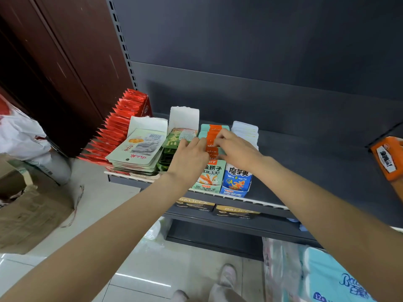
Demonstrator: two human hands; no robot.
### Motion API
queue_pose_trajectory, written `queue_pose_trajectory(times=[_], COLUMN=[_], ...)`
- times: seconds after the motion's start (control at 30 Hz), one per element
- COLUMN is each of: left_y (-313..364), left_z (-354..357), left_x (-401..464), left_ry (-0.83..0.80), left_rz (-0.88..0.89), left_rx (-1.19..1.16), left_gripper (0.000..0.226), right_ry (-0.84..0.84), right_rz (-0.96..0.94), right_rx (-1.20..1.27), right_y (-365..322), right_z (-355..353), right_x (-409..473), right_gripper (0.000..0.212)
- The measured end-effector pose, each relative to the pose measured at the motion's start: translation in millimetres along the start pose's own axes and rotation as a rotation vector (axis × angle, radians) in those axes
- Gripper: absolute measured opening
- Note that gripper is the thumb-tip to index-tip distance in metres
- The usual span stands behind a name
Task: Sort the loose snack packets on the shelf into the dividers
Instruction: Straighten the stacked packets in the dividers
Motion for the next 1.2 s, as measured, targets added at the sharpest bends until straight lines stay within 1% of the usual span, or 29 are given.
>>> queue_pose_trajectory(times=[0.1, 0.13, 0.23, 0.27, 0.33, 0.4, 0.43, 0.5, 0.57, 0.63, 0.7, 0.83, 0.87, 0.97, 1.03, 1.1, 1.17, 1.2], left_y=[-4.6, -6.8, -14.4, -14.0, -8.5, -0.1, 4.3, 11.6, 18.4, 23.2, 20.6, 12.4, 10.6, 2.9, 1.8, 1.9, -3.1, -8.2], left_z=[4.5, 5.9, 6.4, 3.7, -0.3, 2.3, 5.2, 15.2, 30.8, 36.6, 37.4, 40.8, 43.5, 49.8, 51.8, 50.3, 44.8, 41.8], left_x=[3.9, 3.6, 2.5, 0.1, -5.7, -10.4, -12.7, -15.6, -13.6, -8.8, -2.0, 19.8, 25.5, 40.5, 47.0, 47.6, 45.1, 44.1], left_ry=[-0.036, -0.035, 0.0, 0.027, 0.093, 0.173, 0.188, 0.127, 0.001, -0.044, -0.076, -0.149, -0.18, -0.273, -0.324, -0.358, -0.363, -0.358], left_rz=[-0.003, -0.006, -0.034, -0.037, -0.034, -0.023, -0.026, -0.051, -0.068, -0.072, -0.107, -0.138, -0.147, -0.191, -0.187, -0.148, -0.115, -0.111], left_rx=[-0.06, -0.096, -0.262, -0.27, -0.175, -0.06, -0.019, 0.044, 0.106, 0.132, 0.179, 0.255, 0.255, 0.174, 0.114, 0.041, -0.056, -0.099], left_gripper=[0.029, 0.028, 0.036, 0.04, 0.045, 0.043, 0.043, 0.051, 0.055, 0.051, 0.057, 0.065, 0.066, 0.064, 0.062, 0.066, 0.079, 0.087], right_ry=[0.215, 0.245, 0.21, 0.209, 0.232, 0.246, 0.246, 0.221, 0.188, 0.159, 0.131, 0.203, 0.193, 0.009, -0.066, -0.09, -0.073, -0.037], right_rz=[0.025, 0.032, 0.017, 0.017, 0.032, 0.028, 0.017, -0.021, -0.051, -0.028, 0.014, 0.083, 0.094, 0.094, 0.096, 0.09, 0.087, 0.086], right_rx=[-0.062, -0.067, -0.035, -0.031, -0.038, -0.058, -0.068, -0.071, -0.08, -0.078, -0.041, 0.106, 0.115, 0.055, 0.012, -0.021, -0.015, -0.01], right_y=[-2.9, -3.4, -5.7, -6.0, -4.0, -5.9, -7.7, -10.2, -11.9, -6.5, -1.3, 8.0, 9.8, 6.7, 7.0, 7.8, 7.0, 5.6], right_z=[-22.1, -24.2, -13.1, -10.5, -9.2, -9.4, -9.6, -9.2, -11.5, -14.3, -14.4, -17.9, -15.2, 9.2, 19.4, 21.5, 19.3, 15.9], right_x=[-22.1, -28.6, -37.7, -38.8, -38.1, -34.8, -33.2, -32.2, -31.7, -28.0, -24.3, -29.9, -31.5, -30.8, -30.0, -28.6, -27.8, -27.3], right_gripper=[0.035, 0.035, 0.036, 0.037, 0.035, 0.032, 0.031, 0.029, 0.028, 0.03, 0.032, 0.038, 0.04, 0.055, 0.065, 0.069, 0.069, 0.068])
Point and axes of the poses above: each hand's wrist, its own x-axis towards the middle knuckle, its own z-axis out of the palm, y = z × x, the point moved 10 cm from there along x, towards the middle knuckle, and after that the axes turned 9 degrees about -y, right-handed, at the moved point
